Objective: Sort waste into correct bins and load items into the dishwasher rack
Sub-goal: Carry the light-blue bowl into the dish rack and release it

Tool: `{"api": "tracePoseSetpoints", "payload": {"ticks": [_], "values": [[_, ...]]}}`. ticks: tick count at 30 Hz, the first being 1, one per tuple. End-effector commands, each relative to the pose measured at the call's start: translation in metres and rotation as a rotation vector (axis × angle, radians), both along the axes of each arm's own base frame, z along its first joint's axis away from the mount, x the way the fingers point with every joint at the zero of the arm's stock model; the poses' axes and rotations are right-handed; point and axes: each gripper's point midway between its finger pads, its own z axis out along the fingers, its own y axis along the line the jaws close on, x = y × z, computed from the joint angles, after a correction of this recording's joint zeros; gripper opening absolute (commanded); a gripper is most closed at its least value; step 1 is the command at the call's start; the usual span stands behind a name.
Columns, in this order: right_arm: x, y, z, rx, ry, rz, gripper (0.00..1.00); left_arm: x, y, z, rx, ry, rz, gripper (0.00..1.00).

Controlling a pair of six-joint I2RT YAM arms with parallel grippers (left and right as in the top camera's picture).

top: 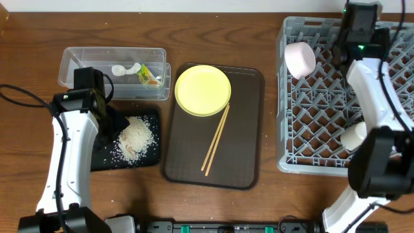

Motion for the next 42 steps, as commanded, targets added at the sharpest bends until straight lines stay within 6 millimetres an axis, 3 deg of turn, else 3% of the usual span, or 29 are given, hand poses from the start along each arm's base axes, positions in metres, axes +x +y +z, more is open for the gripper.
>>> {"api": "tracePoseSetpoints", "payload": {"ticks": [1,7,22,29,32,33,35,39,42], "values": [[0.001,-0.006,-0.006,-0.035,0.022,-0.026,0.01,0.001,0.001,0.003,-0.002,-0.010,0.013,0.70],[0.003,0.003,-0.033,-0.010,0.076,-0.014,0.01,0.001,0.001,0.003,-0.002,-0.010,0.013,0.70],[-0.014,0.034,-0.054,0.060,0.115,-0.039,0.01,0.002,0.001,0.003,-0.002,-0.013,0.013,0.70],[-0.037,0.042,-0.050,0.129,0.088,-0.108,0.01,0.002,0.001,0.003,-0.002,-0.013,0.013,0.70],[-0.039,0.056,-0.042,0.232,0.069,-0.061,0.02,0.002,0.001,0.003,-0.002,-0.013,0.013,0.70],[-0.039,0.062,-0.040,0.273,0.062,-0.036,0.08,0.002,0.001,0.003,-0.001,-0.013,0.013,0.70],[-0.039,0.079,-0.032,0.380,0.046,0.031,0.32,0.002,0.001,0.003,-0.002,-0.013,0.013,0.70],[-0.040,0.114,-0.010,0.570,0.001,0.170,0.48,0.002,0.001,0.003,-0.001,-0.013,0.013,0.70],[-0.043,0.143,0.004,0.713,-0.018,0.284,0.50,0.002,0.001,0.003,-0.001,-0.013,0.013,0.70]]}}
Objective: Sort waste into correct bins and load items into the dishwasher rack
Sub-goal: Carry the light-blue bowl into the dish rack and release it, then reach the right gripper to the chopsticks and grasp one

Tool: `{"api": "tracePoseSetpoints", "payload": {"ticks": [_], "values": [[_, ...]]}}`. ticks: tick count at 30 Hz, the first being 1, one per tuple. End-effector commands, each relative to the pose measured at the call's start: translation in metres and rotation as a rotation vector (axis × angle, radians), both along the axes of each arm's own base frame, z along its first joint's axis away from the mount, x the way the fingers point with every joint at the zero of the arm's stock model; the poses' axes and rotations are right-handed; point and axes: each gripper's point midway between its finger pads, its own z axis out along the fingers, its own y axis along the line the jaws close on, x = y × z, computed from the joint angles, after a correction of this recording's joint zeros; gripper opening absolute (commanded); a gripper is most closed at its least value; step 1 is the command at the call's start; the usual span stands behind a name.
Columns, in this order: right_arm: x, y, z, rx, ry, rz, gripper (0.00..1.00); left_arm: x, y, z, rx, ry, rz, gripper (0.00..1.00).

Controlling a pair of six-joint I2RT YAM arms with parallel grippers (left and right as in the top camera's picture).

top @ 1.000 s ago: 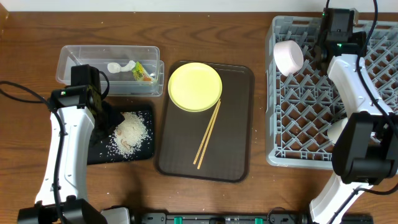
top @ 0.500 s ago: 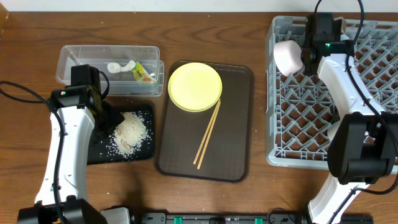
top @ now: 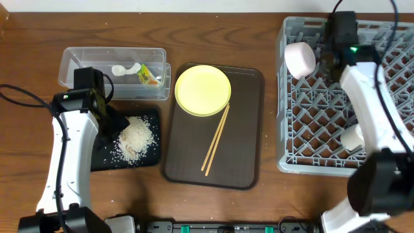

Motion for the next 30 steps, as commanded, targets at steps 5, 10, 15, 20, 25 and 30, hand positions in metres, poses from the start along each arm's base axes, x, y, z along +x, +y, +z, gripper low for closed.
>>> {"api": "tracePoseSetpoints", "payload": {"ticks": [5,10,15,20,25,30], "values": [[-0.012,0.111,0.023,0.513,-0.030,0.353,0.49,0.001,0.001,0.003,-0.001,-0.011,0.013,0.70],[-0.035,0.153,0.010,0.589,0.079,0.439,0.50,0.001,0.001,0.003,-0.001,-0.011,0.013,0.70],[-0.060,0.197,-0.008,0.588,0.177,0.529,0.53,0.001,0.001,0.003,-0.001,-0.010,0.012,0.70],[-0.094,0.245,-0.036,0.597,0.289,0.582,0.53,0.001,0.001,0.003,-0.001,-0.010,0.012,0.70],[-0.132,0.280,-0.072,0.624,0.392,0.563,0.52,0.000,0.001,0.003,-0.002,-0.006,0.013,0.70],[-0.161,0.304,-0.110,0.602,0.430,0.518,0.50,-0.004,0.000,0.002,-0.004,0.009,0.013,0.70]]}}
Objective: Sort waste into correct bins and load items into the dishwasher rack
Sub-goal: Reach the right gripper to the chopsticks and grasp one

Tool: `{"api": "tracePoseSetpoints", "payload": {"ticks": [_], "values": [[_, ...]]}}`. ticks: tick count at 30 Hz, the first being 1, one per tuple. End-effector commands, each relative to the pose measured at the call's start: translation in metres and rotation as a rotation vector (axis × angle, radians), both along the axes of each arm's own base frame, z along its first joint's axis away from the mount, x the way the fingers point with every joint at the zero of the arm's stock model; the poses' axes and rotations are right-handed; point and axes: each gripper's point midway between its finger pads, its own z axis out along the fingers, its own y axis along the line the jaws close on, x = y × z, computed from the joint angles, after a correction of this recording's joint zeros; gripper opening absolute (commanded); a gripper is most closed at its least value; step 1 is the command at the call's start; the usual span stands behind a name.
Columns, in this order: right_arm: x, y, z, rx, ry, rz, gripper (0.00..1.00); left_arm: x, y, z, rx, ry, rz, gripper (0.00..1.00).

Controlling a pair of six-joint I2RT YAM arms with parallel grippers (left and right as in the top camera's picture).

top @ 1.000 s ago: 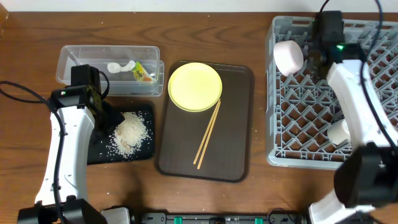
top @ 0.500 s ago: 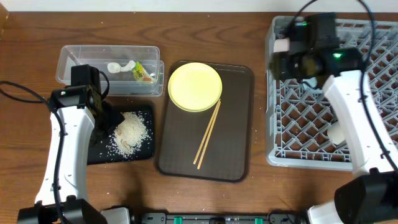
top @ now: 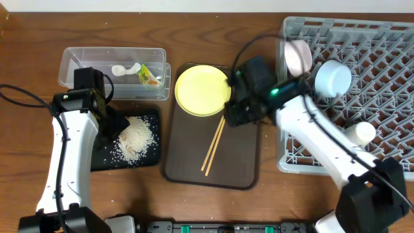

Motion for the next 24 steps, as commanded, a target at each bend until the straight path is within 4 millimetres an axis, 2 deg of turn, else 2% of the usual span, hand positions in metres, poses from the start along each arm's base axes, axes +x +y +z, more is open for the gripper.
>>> {"api": "tracePoseSetpoints", "payload": {"ticks": [1,11,16,20,24], "values": [[-0.019,0.006,-0.029,-0.067,0.046,-0.096,0.50,-0.002,0.001,0.003,-0.003,0.003,0.012,0.70],[-0.047,0.028,-0.091,-0.217,0.071,-0.142,0.48,-0.007,0.000,0.002,-0.007,0.022,0.013,0.70],[-0.059,0.026,-0.118,-0.270,0.136,-0.185,0.47,-0.009,-0.001,0.002,-0.008,0.032,0.013,0.70],[-0.067,0.019,-0.131,-0.313,0.179,-0.221,0.45,-0.009,-0.001,0.002,-0.008,0.032,0.013,0.70],[-0.066,0.005,-0.130,-0.370,0.162,-0.256,0.43,-0.009,-0.001,0.002,-0.008,0.032,0.013,0.70]]}}
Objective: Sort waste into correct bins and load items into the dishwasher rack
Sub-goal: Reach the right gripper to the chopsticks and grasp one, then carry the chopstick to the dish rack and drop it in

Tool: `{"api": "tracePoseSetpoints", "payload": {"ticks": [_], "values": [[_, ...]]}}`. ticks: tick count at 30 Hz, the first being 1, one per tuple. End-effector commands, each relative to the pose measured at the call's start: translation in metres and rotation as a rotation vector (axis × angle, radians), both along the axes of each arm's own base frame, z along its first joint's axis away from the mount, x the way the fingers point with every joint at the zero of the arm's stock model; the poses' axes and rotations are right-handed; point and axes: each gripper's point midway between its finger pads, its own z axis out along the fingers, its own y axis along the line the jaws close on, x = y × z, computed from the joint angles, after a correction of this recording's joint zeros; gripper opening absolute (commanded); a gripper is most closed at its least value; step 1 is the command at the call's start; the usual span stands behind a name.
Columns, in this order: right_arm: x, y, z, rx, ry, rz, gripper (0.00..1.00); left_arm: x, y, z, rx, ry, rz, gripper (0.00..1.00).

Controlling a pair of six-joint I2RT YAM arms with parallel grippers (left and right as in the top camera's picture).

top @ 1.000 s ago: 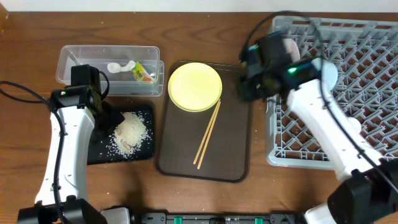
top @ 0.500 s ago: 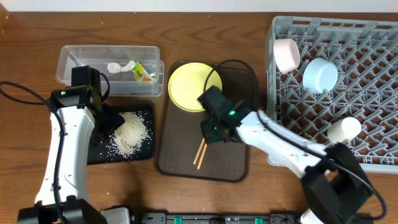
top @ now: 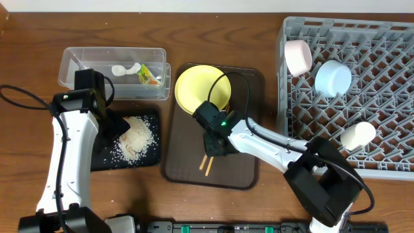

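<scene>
A pair of wooden chopsticks [top: 205, 166] lies on the brown tray [top: 246, 169], just below the yellow plate [top: 199, 87]. My right gripper [top: 211, 146] reaches across the tray and sits right over the middle of the chopsticks, its jaws hidden under the wrist. My left gripper [top: 115, 123] hangs over the black tray [top: 103, 160] beside a pile of spilled rice [top: 136, 137]; its fingers cannot be made out. The grey dishwasher rack [top: 284, 149] at the right holds a pink cup [top: 298, 57], a blue cup [top: 333, 77] and a white cup [top: 358, 134].
Two clear plastic bins [top: 84, 61] stand at the back left, holding a white spoon [top: 125, 69] and a coloured packet [top: 149, 76]. The right arm's cable arcs over the plate and tray. Bare wooden table lies in front of the trays.
My right gripper was at the plate's right edge near the tray's upper right; now it is lower and further left, over the chopsticks. The left arm has not moved.
My right arm stood over the far part of the rack, then by the pink cup at the rack's left corner. Later a blue cup showed in the rack and the arm was over the tray beside the plate. Now it is on the chopsticks. The left arm stayed put throughout.
</scene>
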Motion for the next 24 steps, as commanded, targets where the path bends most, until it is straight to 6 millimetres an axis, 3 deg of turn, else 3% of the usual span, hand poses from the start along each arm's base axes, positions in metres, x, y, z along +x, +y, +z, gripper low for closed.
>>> {"api": "tracePoseSetpoints", "payload": {"ticks": [1,7,10,13,19,24], "values": [[-0.006,-0.026,-0.023,-0.141,0.010,-0.069,0.41,0.000,0.001,0.002,0.002,-0.005,0.013,0.70],[-0.004,-0.047,-0.022,-0.212,0.006,-0.121,0.36,0.000,0.001,0.002,0.002,-0.005,0.013,0.70],[-0.003,-0.055,-0.022,-0.225,0.020,-0.140,0.14,0.000,0.001,0.002,0.002,-0.005,0.013,0.70],[0.001,-0.059,-0.022,-0.225,0.024,-0.159,0.01,0.000,0.001,0.002,0.002,-0.005,0.013,0.70],[0.010,-0.066,-0.011,-0.202,0.016,-0.196,0.01,0.000,0.001,0.002,0.002,-0.005,0.013,0.70],[0.033,-0.078,0.034,-0.115,-0.070,-0.218,0.01,0.000,0.001,0.002,0.002,-0.005,0.013,0.70]]}}
